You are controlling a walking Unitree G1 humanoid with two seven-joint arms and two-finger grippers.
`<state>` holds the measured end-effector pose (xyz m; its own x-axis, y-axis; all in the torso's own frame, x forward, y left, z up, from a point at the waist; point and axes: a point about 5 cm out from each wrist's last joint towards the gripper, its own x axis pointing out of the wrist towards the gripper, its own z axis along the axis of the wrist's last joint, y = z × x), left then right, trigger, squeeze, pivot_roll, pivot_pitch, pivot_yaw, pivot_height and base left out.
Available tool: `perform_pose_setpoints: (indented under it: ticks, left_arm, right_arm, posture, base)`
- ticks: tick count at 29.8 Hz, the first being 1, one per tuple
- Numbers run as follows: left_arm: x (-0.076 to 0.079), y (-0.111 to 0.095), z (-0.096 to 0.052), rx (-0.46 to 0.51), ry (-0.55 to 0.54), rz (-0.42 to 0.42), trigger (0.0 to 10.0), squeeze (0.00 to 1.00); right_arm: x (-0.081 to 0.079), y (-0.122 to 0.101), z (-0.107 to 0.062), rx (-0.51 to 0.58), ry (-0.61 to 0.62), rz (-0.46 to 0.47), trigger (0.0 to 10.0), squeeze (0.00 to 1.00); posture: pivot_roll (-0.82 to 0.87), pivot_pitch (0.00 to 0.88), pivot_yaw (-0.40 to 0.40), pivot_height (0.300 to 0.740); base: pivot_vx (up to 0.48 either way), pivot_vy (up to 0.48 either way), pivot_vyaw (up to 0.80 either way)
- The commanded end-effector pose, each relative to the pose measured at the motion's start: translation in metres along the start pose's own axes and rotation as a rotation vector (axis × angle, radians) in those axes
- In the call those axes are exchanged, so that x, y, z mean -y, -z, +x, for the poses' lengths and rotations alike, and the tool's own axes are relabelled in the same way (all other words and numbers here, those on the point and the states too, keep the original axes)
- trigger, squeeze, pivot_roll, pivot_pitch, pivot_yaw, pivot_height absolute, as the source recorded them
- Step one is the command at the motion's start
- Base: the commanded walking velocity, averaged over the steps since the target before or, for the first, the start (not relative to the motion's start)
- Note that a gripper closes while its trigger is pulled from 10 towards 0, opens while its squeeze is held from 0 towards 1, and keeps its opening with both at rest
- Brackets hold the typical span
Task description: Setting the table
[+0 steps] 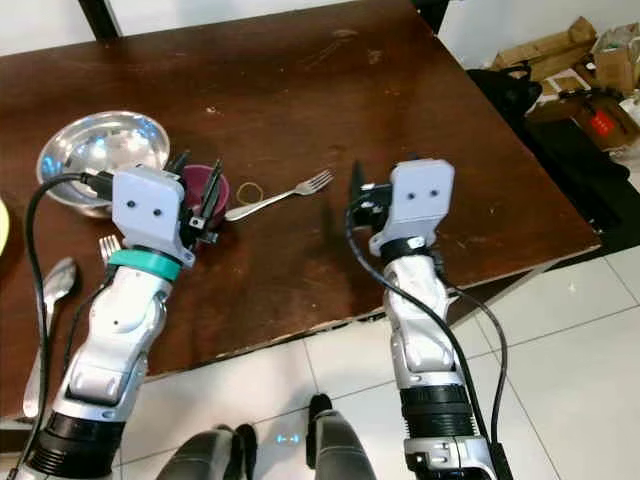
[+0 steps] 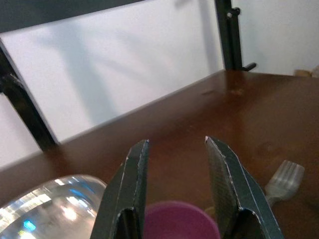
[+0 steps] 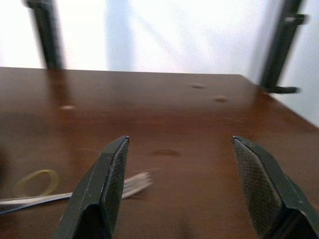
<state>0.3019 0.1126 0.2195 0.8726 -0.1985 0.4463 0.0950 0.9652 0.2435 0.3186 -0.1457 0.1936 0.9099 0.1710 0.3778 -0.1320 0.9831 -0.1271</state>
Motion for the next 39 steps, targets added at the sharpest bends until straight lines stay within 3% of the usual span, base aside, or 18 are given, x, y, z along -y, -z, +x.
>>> perform_pose_setpoints:
  ticks: [1, 4, 7, 8, 10, 13, 14, 15, 16, 17, 18, 19, 20, 21, 23, 33, 34, 39]
  left_arm:
    - [-0.012, 0.007, 0.001, -0.044, 0.02, 0.021, 10.0, 0.0]
    - [-0.012, 0.007, 0.001, -0.044, 0.02, 0.021, 10.0, 0.0]
    - [-0.045, 0.014, 0.01, -0.161, 0.166, 0.025, 10.0, 0.0]
    - [-0.045, 0.014, 0.01, -0.161, 0.166, 0.025, 10.0, 0.0]
    - [-0.065, 0.017, 0.012, -0.201, 0.257, 0.031, 10.0, 0.0]
    - [-0.071, 0.018, 0.012, -0.204, 0.284, 0.05, 10.0, 0.0]
    - [-0.078, 0.02, 0.011, -0.229, 0.345, 0.042, 10.0, 0.0]
    - [-0.084, 0.022, 0.01, -0.259, 0.409, 0.042, 10.0, 0.09]
    - [-0.084, 0.022, 0.01, -0.259, 0.409, 0.042, 10.0, 0.09]
    - [-0.087, 0.023, 0.007, -0.281, 0.471, 0.025, 10.0, 0.29]
    - [-0.087, 0.023, 0.007, -0.281, 0.471, 0.025, 10.0, 0.29]
    - [-0.091, 0.022, 0.005, -0.296, 0.526, 0.014, 10.0, 0.82]
    - [-0.091, 0.022, 0.005, -0.296, 0.526, 0.014, 10.0, 0.82]
    - [-0.096, 0.019, 0.002, -0.309, 0.587, 0.009, 10.0, 1.0]
    - [-0.102, 0.017, -0.004, -0.343, 0.707, 0.032, 10.0, 1.0]
    - [-0.104, 0.015, -0.001, -0.384, 0.899, 0.056, 10.0, 1.0]
    - [-0.103, 0.013, -0.002, -0.386, 0.957, 0.068, 10.0, 0.0]
    - [-0.1, 0.009, -0.007, -0.4, 1.073, 0.111, 10.0, 0.0]
  right_arm:
    - [-0.016, 0.0, -0.004, -0.008, -0.098, 0.032, 10.0, 0.0]
    - [-0.016, 0.0, -0.004, -0.008, -0.098, 0.032, 10.0, 0.0]
    - [-0.04, -0.003, -0.004, -0.003, -0.228, 0.077, 10.0, 0.0]
    - [-0.04, -0.003, -0.004, -0.003, -0.228, 0.077, 10.0, 0.0]
    - [-0.049, -0.004, -0.003, 0.002, -0.262, 0.096, 10.0, 0.0]
    - [-0.051, -0.004, -0.002, 0.003, -0.268, 0.1, 10.0, 0.0]
    - [-0.053, -0.004, -0.001, 0.003, -0.275, 0.104, 10.0, 0.0]
    - [-0.055, -0.004, 0.0, 0.004, -0.281, 0.107, 10.0, 0.0]
    - [-0.055, -0.004, 0.0, 0.004, -0.281, 0.107, 10.0, 0.0]
    - [-0.056, -0.004, 0.001, 0.003, -0.287, 0.11, 10.0, 0.0]
    - [-0.056, -0.004, 0.001, 0.003, -0.287, 0.11, 10.0, 0.0]
    - [-0.057, -0.004, 0.002, 0.003, -0.29, 0.111, 10.0, 0.0]
    - [-0.057, -0.004, 0.002, 0.003, -0.29, 0.111, 10.0, 0.0]
    - [-0.056, -0.004, 0.002, 0.0, -0.289, 0.113, 10.0, 0.0]
    - [-0.054, -0.002, 0.003, -0.007, -0.278, 0.117, 10.0, 0.0]
    - [-0.053, -0.001, 0.005, -0.012, -0.271, 0.121, 10.0, 0.0]
    - [-0.052, 0.0, 0.005, -0.012, -0.267, 0.121, 10.0, 0.0]
    - [-0.051, 0.001, 0.004, -0.015, -0.264, 0.119, 10.0, 0.0]
  posture:
    - [-0.01, 0.19, 0.103, 0.74]
    - [-0.01, 0.19, 0.103, 0.74]
    - [0.01, 0.191, 0.109, 0.74]
    - [0.01, 0.191, 0.109, 0.74]
    - [0.02, 0.193, 0.105, 0.74]
    - [0.02, 0.193, 0.105, 0.74]
    - [0.03, 0.192, 0.104, 0.74]
    - [0.03, 0.191, 0.104, 0.74]
    - [0.03, 0.191, 0.104, 0.74]
    - [0.03, 0.191, 0.105, 0.74]
    - [0.03, 0.191, 0.105, 0.74]
    - [0.03, 0.191, 0.105, 0.74]
    - [0.03, 0.191, 0.105, 0.74]
    - [0.04, 0.191, 0.107, 0.74]
    - [0.04, 0.191, 0.105, 0.74]
    - [0.04, 0.176, 0.111, 0.74]
    - [0.03, 0.173, 0.111, 0.74]
    - [0.03, 0.167, 0.112, 0.74]
  base:
    - [0.0, 0.0, 0.0]
    - [0.0, 0.0, 0.0]
    - [0.0, 0.0, 0.0]
    - [0.0, 0.0, 0.0]
    - [0.0, 0.0, 0.0]
    - [0.0, 0.0, 0.0]
    - [0.0, 0.0, 0.0]
    - [0.0, 0.0, 0.0]
    - [0.0, 0.0, 0.0]
    - [0.0, 0.0, 0.0]
    - [0.0, 0.0, 0.0]
    - [0.0, 0.0, 0.0]
    - [0.0, 0.0, 0.0]
    - [0.0, 0.0, 0.0]
    - [0.0, 0.0, 0.0]
    - [0.0, 0.0, 0.0]
    - [0.0, 0.0, 0.0]
    - [0.0, 0.0, 0.0]
